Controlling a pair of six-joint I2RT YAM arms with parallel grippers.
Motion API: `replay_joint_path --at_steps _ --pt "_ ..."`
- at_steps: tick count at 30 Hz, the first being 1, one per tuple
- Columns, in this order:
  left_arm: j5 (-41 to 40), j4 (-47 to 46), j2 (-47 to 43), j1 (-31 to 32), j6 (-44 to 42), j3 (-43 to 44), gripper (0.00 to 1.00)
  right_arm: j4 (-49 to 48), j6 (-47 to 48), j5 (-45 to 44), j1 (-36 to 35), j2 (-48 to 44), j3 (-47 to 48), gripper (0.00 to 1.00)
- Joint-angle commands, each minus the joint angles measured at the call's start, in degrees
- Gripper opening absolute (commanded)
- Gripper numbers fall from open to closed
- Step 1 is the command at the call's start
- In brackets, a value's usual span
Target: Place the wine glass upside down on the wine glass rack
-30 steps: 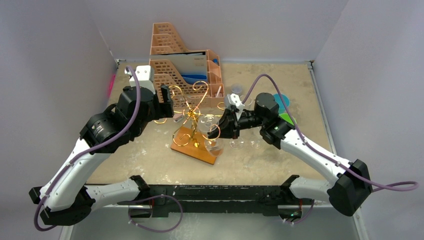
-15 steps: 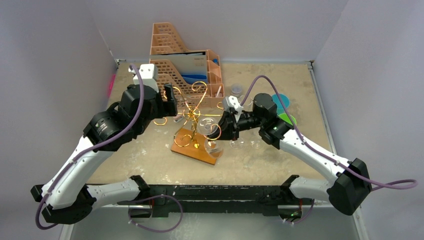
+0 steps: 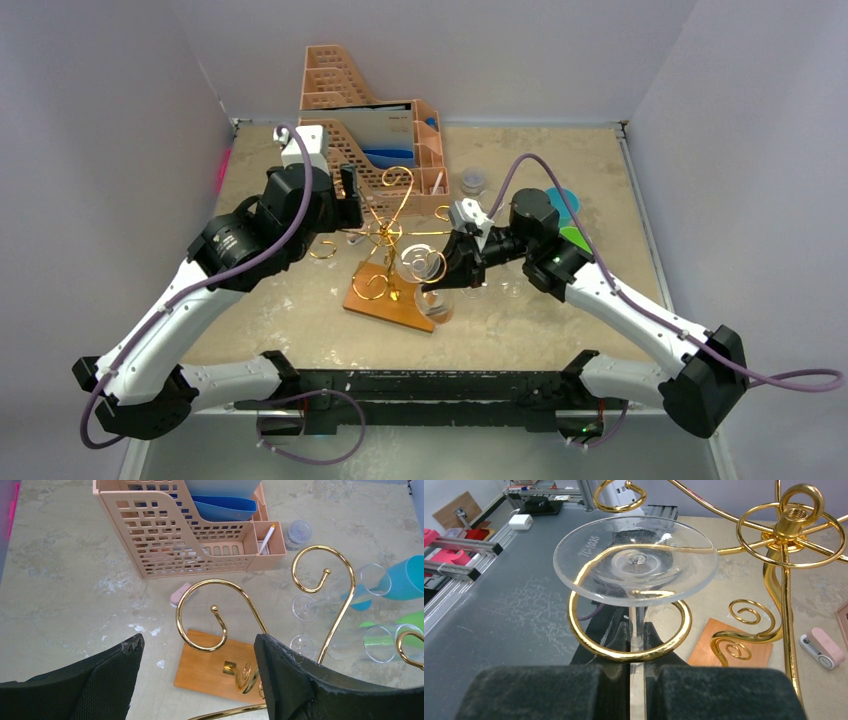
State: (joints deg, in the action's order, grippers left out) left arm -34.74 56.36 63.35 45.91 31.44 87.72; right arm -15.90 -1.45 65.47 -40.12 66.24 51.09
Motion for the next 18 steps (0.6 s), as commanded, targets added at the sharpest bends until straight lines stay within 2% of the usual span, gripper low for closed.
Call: replay_joint_path --at_steps 1,11,14,18 --pt "-1.9 -0.4 -1.3 0.2 1.3 -0.3 0.79 -2.6 1.1 2.1 -0.2 -3.6 0.8 0.0" --pt "-1.6 0.2 -1.5 0.2 1.2 -0.7 0.79 -2.1 2.6 0.8 -0.2 -5.9 -1.6 0.0" --pt "-1.3 0.3 -2.1 0.2 1.2 -0.5 0.79 0.1 4.5 -3.1 -0.3 -6.8 -2.1 0.0" --pt "-0.2 -0.6 -3.3 0.2 0.7 -0.5 0.79 -0.9 2.5 -11.0 -0.3 -7.3 -3.3 0.0"
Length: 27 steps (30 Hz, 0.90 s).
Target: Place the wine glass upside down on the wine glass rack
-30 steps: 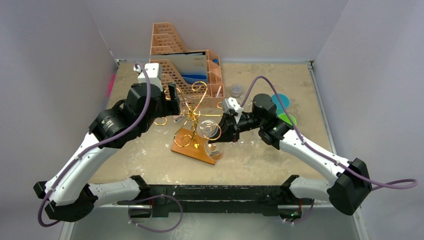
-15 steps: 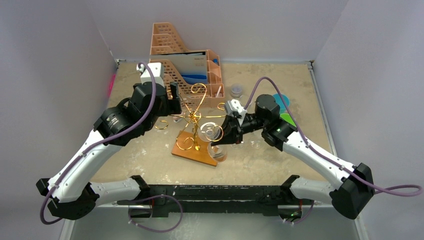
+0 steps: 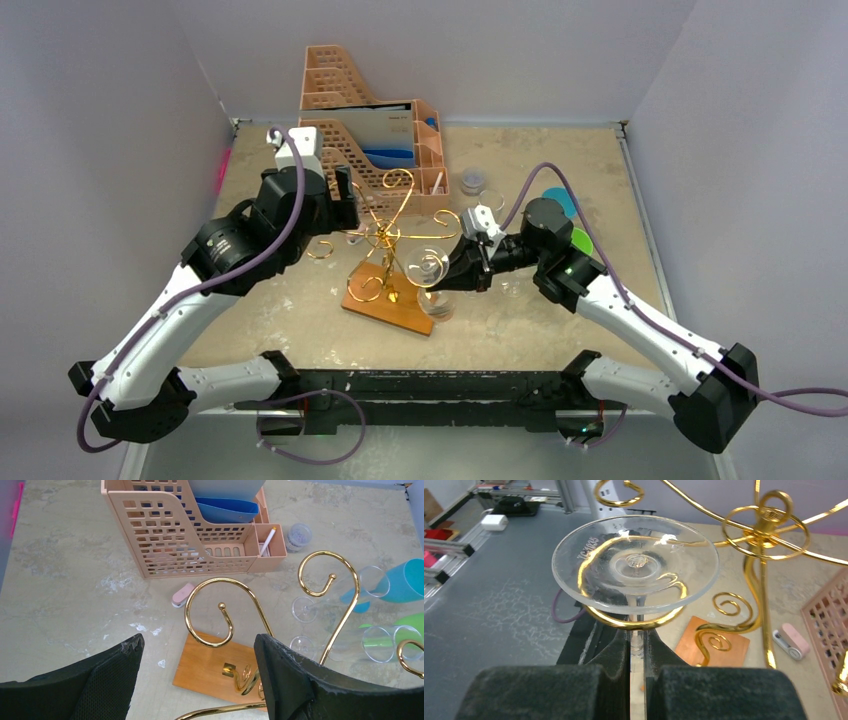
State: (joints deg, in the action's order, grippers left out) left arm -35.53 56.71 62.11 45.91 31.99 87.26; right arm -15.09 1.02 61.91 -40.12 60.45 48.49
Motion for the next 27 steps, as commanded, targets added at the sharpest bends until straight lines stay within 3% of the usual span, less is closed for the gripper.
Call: replay_joint_path --at_steps 1,9,15,19,27 --pt "0.8 -1.2 -2.2 0.2 -0.1 0.0 0.79 -1.6 -0.4 -9.3 -0.2 -1.5 -0.9 0.0" --pt "1.7 -2.7 -3.0 0.2 -2.0 1.4 0.8 0.2 -3.9 -14.9 -0.2 -1.9 -2.1 0.19" --pt "3.2 -1.8 -3.8 0.2 -3.1 2.7 0.8 5.6 -3.8 -16.3 -0.3 -4.8 -2.5 0.54" --pt "3.8 -0.5 -5.3 0.3 -3.6 4.1 0.8 10.6 -2.7 -17.0 -0.2 -8.1 -2.6 0.68" --pt "0.3 4.2 -8.9 0.3 -3.4 4.4 0.8 13.7 -8.6 -21.4 -0.2 -14.7 -3.9 0.78"
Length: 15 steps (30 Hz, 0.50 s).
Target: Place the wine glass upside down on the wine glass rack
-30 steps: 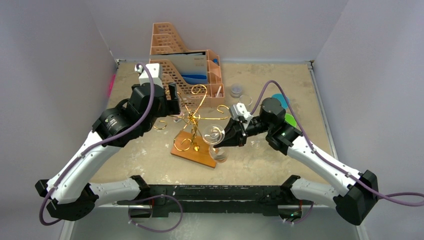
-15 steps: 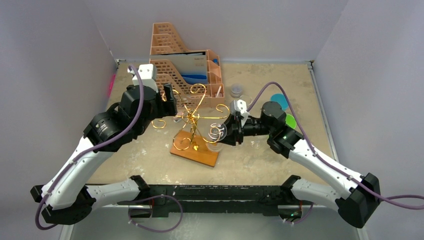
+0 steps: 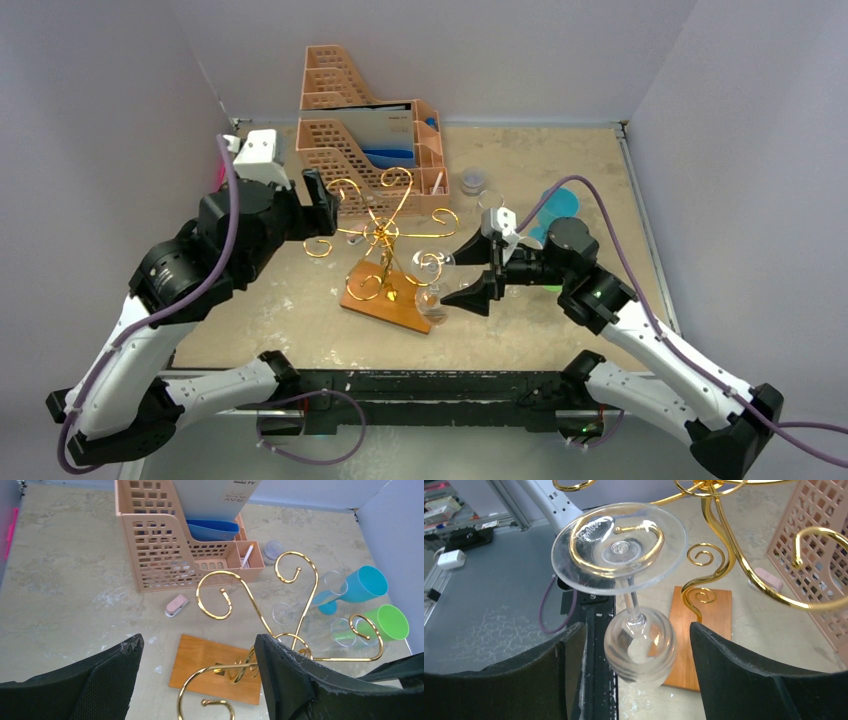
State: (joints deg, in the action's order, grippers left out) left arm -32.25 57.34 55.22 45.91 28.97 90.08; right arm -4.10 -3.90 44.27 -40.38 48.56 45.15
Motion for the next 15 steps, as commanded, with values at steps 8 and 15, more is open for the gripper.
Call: replay_joint_path --at_steps 8,15 --pt "-15.0 23.5 -3.2 0.2 14.2 4.8 0.68 16.7 -7.9 -18.0 0.0 -9.4 -0.3 0.76" --pt "-19.9 35.7 2.2 0.2 24.5 1.7 0.67 22.0 -18.0 -28.7 0.0 -7.6 3.2 0.73"
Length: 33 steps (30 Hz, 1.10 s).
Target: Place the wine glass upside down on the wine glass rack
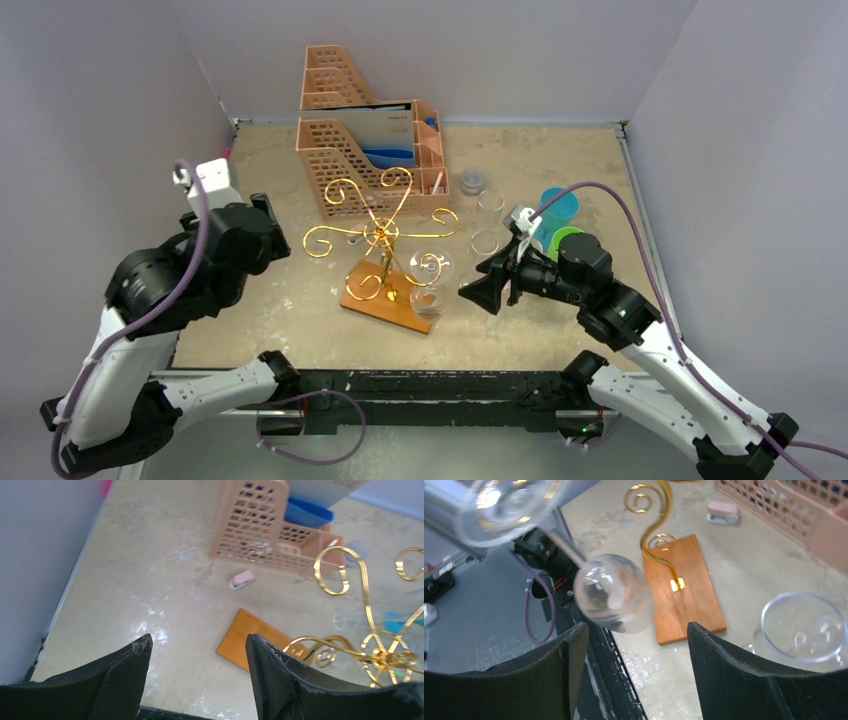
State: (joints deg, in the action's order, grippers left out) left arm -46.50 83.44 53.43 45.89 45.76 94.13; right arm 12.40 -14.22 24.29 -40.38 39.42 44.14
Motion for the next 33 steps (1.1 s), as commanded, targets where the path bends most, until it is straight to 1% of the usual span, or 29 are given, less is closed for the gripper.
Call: replay_joint_path --at_steps 1,2,3,4,6,7,9,11,12,14,17,21,23,28,29,33 --pt "-7.0 9.9 4.8 0.0 8.5 -3.7 0.67 7.2 -8.2 -10.3 0.0 2.0 4.9 0.73" --pt "-7.3 9.4 5.4 -0.9 8.0 -5.0 0.68 8.3 -8.7 -11.2 0.0 2.6 5.4 0.73" --pt "-5.8 7.2 6.0 -2.9 5.3 -6.3 0.68 9.0 -8.9 -11.9 0.0 2.9 5.7 0.73" --pt "-1.9 2.6 6.3 -7.4 -0.2 -7.7 0.69 9.4 -9.0 -12.3 0.0 3.2 5.9 0.73" --pt "11.3 -8.6 6.4 -19.9 -11.8 -11.9 0.68 9.5 -9.0 -12.4 0.0 3.5 5.9 0.73" --pt "17.6 -14.1 6.5 -27.1 -15.6 -13.8 0.67 9.5 -9.0 -12.3 0.0 3.6 6.1 0.73" --pt "29.9 -19.3 7.6 -39.1 -19.8 -16.4 0.64 9.5 -9.4 -12.2 0.0 3.6 6.4 0.73" --pt "40.2 -22.4 9.6 -48.2 -21.0 -18.0 0.63 9.4 -10.0 -12.1 0.0 3.6 6.7 0.73" --pt "43.6 -23.6 10.6 -50.3 -20.9 -18.7 0.63 9.4 -10.5 -12.2 0.0 3.6 6.7 0.73" --pt "48.8 -25.2 12.4 -51.9 -20.1 -20.2 0.62 9.7 -11.6 -12.6 0.0 3.4 6.9 0.73" --pt "52.7 -27.0 12.5 -52.5 -18.0 -23.4 0.62 10.5 -14.3 -14.1 0.0 3.4 7.2 0.73" --pt "58.9 -29.0 11.4 -52.7 -15.1 -29.7 0.62 15.7 -22.3 -20.1 0.0 4.5 8.2 0.74" --pt "62.3 -30.2 10.6 -52.7 -13.7 -33.5 0.63 18.0 -25.4 -21.5 0.0 5.7 8.2 0.74" --pt "74.4 -36.2 8.4 -52.7 -10.6 -44.1 0.7 19.8 -24.7 -22.0 0.0 9.0 7.8 0.74" --pt "75.9 -37.4 8.1 -52.7 -10.7 -45.9 0.71 19.7 -24.8 -21.9 0.0 9.1 7.5 0.74" --pt "79.3 -36.5 7.1 -52.6 -10.4 -50.2 0.73 18.8 -24.6 -22.2 0.0 8.8 6.9 0.73"
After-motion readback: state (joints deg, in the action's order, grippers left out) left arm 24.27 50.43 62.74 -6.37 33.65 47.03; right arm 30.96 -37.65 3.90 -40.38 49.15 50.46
